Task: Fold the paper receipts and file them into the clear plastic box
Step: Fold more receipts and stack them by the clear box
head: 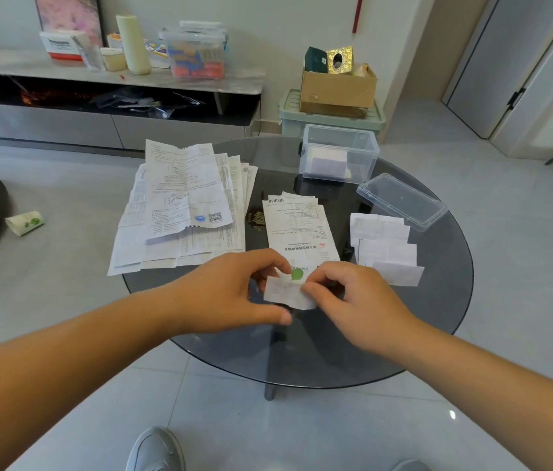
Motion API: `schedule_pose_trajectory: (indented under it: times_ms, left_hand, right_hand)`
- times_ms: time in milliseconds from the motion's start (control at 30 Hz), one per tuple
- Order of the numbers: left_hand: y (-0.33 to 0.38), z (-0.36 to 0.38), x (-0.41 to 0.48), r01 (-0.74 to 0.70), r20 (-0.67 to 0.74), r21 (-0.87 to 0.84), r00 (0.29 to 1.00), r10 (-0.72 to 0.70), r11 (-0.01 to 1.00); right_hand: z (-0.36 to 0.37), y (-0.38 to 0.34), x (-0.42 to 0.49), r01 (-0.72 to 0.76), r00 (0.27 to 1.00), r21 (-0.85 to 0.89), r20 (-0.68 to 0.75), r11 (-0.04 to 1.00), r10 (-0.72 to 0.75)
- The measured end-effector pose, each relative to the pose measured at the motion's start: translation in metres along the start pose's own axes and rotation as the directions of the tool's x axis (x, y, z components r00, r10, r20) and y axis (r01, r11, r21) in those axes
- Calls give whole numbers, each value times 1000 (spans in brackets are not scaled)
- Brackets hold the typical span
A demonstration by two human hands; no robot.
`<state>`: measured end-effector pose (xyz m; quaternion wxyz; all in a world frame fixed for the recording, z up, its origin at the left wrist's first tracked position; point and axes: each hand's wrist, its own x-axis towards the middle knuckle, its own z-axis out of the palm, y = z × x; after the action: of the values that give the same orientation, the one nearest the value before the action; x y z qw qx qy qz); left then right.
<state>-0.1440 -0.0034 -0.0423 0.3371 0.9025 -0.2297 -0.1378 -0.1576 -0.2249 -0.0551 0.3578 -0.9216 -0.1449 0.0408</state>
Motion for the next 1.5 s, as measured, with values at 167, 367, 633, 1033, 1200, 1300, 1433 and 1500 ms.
schedule_pose_trajectory:
  times_ms: [167,367,633,1033,1200,1300,1433,1500]
  left_hand:
    - [-2,-4,0,-64,-34,93,997,67,994]
    - [-5,-7,3,-99,-52,138,993,107,985]
    - [-5,-4,1,-124,-82,70,988,130,990]
    - [-13,4,6,-173,-139,201,969,203,964]
    - [-7,6,13,-77,-168,181,980,108,980]
    - [0,7,19,-28,-236,169,969,68,985]
    - [0,10,24,38,-235,219,972,14,975]
    - [-3,12,25,55,-267,245,964,13,968]
  right_hand:
    - [-1,-1,8,-80,996,105,-19,991,83]
    - [-3,0,16,-119,993,104,-9,987,120]
    - [-4,1,22,-158,987,141,13,977,158]
    - [-6,1,20,-97,995,214,0,972,100]
    - [-7,3,10,29,998,40,55,999,-31]
    - [-5,4,8,50,998,45,21,998,-51]
    - [-1,7,16,12,997,1,-78,1000,-11]
    - [3,6,20,-23,994,-81,-109,996,14]
